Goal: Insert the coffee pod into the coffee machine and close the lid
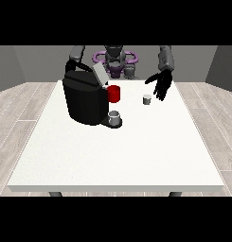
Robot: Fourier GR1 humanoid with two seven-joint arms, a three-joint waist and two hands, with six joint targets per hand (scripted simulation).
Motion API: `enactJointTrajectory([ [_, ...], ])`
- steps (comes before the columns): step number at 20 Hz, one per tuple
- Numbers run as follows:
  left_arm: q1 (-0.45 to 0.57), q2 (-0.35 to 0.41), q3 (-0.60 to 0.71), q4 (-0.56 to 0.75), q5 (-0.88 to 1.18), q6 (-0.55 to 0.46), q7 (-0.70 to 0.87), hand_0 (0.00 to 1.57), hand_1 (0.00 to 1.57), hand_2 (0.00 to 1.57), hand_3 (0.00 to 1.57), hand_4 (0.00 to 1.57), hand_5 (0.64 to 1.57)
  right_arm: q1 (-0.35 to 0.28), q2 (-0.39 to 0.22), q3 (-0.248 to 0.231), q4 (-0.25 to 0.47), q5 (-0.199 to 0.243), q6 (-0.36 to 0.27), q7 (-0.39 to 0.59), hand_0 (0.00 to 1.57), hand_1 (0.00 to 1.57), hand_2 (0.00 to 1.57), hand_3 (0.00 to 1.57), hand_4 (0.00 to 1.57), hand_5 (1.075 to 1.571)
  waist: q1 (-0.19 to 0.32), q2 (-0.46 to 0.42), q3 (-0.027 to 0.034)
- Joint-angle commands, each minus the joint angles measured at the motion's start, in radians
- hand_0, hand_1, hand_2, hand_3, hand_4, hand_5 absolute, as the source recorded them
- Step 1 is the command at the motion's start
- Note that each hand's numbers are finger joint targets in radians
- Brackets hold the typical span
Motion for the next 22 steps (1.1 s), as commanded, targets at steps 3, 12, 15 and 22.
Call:
enactJointTrajectory([
  [3,-0.076,-0.003,-0.041,0.109,-0.102,0.01,-0.005,0.0,0.0,0.0,0.0,0.0,1.571,-0.09,-0.001,-0.025,0.06,-0.004,-0.008,0.075,0.0,0.0,0.0,0.0,0.0,1.571,0.032,0.023,0.0003],
  [12,-0.148,-0.095,-0.097,0.204,-0.293,0.248,-0.05,0.84,0.84,0.92,0.76,0.3,1.571,-0.139,0.0,-0.04,0.161,-0.031,-0.017,0.026,0.0,0.0,0.0,0.0,0.0,1.571,0.035,0.041,0.0004],
  [15,-0.191,-0.077,-0.091,0.29,-0.321,0.245,-0.096,1.07,1.07,1.13,0.93,0.46,1.571,-0.139,0.008,0.014,0.127,-0.007,0.001,0.082,0.0,0.0,0.0,0.0,0.0,1.571,-0.005,0.038,-0.0001],
  [22,-0.157,-0.055,-0.183,0.334,-0.456,0.215,-0.06,0.87,0.87,1.02,0.88,0.34,1.571,-0.058,-0.002,0.012,0.213,-0.037,0.015,-0.056,0.0,0.0,0.0,0.0,0.0,1.571,0.01,0.008,0.0008],
])
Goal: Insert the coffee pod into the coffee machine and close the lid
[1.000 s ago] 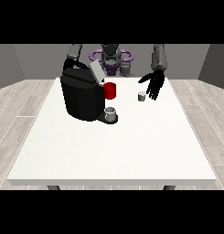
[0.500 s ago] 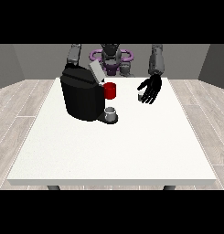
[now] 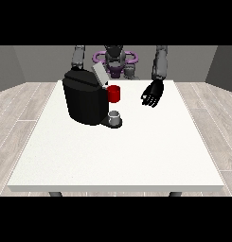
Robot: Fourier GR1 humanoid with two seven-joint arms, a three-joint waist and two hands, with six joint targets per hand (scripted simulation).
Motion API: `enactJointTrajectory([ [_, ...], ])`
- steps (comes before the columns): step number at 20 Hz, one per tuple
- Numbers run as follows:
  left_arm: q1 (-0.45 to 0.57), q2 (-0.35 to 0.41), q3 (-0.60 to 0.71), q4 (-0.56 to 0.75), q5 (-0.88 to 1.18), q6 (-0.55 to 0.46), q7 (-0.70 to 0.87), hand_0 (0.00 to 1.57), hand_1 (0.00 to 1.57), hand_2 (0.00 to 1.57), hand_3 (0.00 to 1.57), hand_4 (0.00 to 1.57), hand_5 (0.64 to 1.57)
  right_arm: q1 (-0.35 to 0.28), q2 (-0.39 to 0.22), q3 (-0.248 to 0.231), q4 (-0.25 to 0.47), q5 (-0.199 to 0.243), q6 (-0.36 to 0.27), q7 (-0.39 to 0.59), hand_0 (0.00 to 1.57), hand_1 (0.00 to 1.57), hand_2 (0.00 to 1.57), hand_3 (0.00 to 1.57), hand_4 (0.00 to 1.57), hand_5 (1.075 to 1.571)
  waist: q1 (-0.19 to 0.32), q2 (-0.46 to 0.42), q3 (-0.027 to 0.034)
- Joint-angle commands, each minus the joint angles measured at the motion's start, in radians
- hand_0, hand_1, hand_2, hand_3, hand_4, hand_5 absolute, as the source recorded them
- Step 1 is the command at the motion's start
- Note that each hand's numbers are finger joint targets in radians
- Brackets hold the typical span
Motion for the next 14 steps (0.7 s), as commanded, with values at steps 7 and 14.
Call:
enactJointTrajectory([
  [7,-0.08,0.011,-0.017,0.124,-0.119,-0.043,-0.002,0.76,0.76,0.98,0.86,0.4,1.571,-0.037,-0.016,-0.069,0.097,-0.064,0.043,-0.07,0.0,0.0,0.0,0.0,0.0,1.571,0.0,0.005,-0.0006],
  [14,-0.142,-0.051,0.0,0.125,-0.121,-0.061,-0.016,1.19,1.19,1.29,1.22,0.51,1.571,-0.07,-0.039,-0.08,0.165,0.014,-0.037,-0.018,0.0,0.0,0.0,0.0,0.0,1.571,0.027,-0.024,-0.0007],
])
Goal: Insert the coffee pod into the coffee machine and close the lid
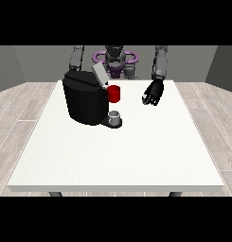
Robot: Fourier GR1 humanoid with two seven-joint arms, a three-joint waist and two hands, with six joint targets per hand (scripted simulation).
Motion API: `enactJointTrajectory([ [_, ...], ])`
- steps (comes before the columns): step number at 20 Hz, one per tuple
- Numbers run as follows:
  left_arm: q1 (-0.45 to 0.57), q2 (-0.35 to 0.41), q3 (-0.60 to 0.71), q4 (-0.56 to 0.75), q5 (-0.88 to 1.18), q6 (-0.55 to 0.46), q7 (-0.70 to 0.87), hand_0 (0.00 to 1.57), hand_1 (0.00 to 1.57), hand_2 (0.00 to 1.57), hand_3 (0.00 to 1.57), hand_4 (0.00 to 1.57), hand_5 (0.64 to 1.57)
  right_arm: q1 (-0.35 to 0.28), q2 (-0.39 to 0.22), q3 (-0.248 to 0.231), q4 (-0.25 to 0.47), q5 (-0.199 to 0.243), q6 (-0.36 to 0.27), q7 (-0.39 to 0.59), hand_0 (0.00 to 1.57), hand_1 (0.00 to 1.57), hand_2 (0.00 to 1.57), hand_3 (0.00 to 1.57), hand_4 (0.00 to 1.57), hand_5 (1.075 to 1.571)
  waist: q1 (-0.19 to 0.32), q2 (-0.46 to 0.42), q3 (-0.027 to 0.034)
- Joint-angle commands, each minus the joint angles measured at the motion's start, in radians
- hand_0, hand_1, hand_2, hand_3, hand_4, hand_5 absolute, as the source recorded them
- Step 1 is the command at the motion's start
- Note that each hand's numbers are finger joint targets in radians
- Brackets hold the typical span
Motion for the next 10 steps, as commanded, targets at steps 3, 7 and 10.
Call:
enactJointTrajectory([
  [3,-0.015,-0.052,0.044,-0.026,0.075,-0.049,-0.084,1.42,1.42,1.4,1.33,0.49,1.571,0.036,0.025,0.008,0.053,0.042,-0.062,-0.01,0.0,0.0,0.0,0.0,0.0,1.571,0.036,-0.058,-0.0008],
  [7,-0.06,-0.033,0.074,-0.035,0.089,-0.141,-0.046,1.45,1.45,1.43,1.35,0.53,1.571,0.031,-0.032,-0.026,0.103,0.021,-0.011,-0.038,0.0,0.0,0.0,0.0,0.0,1.571,0.032,-0.084,-0.0005],
  [10,-0.066,-0.053,0.064,-0.046,0.087,-0.214,-0.016,1.4,1.4,1.39,1.32,0.5,1.571,0.04,0.008,0.005,0.092,0.054,-0.058,0.033,0.0,0.0,0.0,0.0,0.0,1.571,0.033,-0.138,-0.0007],
])
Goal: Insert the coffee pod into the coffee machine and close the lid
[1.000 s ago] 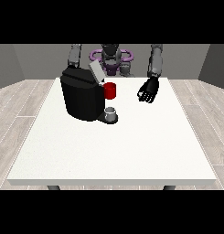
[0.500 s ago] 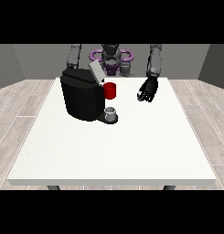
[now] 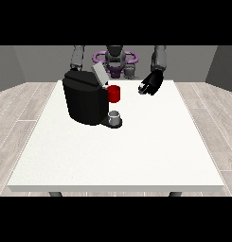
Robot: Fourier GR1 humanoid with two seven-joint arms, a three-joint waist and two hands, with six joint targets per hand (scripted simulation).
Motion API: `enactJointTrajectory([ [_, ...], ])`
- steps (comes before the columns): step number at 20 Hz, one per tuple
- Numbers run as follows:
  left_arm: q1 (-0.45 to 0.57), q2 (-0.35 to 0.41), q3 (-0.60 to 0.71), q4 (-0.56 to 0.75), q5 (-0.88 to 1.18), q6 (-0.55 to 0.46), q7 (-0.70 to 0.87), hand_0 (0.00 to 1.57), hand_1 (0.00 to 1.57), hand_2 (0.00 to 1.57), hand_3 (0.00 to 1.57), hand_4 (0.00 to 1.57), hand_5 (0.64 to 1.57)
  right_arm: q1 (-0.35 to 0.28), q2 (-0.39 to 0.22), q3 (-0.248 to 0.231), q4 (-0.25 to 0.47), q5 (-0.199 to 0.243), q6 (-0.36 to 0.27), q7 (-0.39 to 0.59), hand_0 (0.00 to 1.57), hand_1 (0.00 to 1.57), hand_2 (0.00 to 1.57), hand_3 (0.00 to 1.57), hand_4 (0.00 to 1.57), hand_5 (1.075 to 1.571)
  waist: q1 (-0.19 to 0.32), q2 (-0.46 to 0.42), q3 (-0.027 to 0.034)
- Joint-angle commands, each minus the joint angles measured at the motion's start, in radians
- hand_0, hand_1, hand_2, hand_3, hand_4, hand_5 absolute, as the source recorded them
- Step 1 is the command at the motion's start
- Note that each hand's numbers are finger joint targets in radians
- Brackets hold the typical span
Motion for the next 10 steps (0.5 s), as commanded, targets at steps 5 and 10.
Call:
enactJointTrajectory([
  [5,-0.122,-0.015,0.017,-0.073,0.025,-0.162,0.068,1.42,1.42,1.4,1.33,0.53,1.571,0.017,-0.005,-0.014,0.066,-0.011,0.016,-0.093,0.0,0.0,0.0,0.0,0.0,1.571,-0.008,-0.043,0.0003],
  [10,-0.163,0.072,0.079,-0.013,0.03,-0.184,0.011,1.42,1.42,1.4,1.33,0.53,1.571,-0.003,0.029,0.055,-0.049,0.022,0.016,0.01,0.0,0.0,0.0,0.0,0.0,1.571,-0.079,-0.015,-0.0004],
])
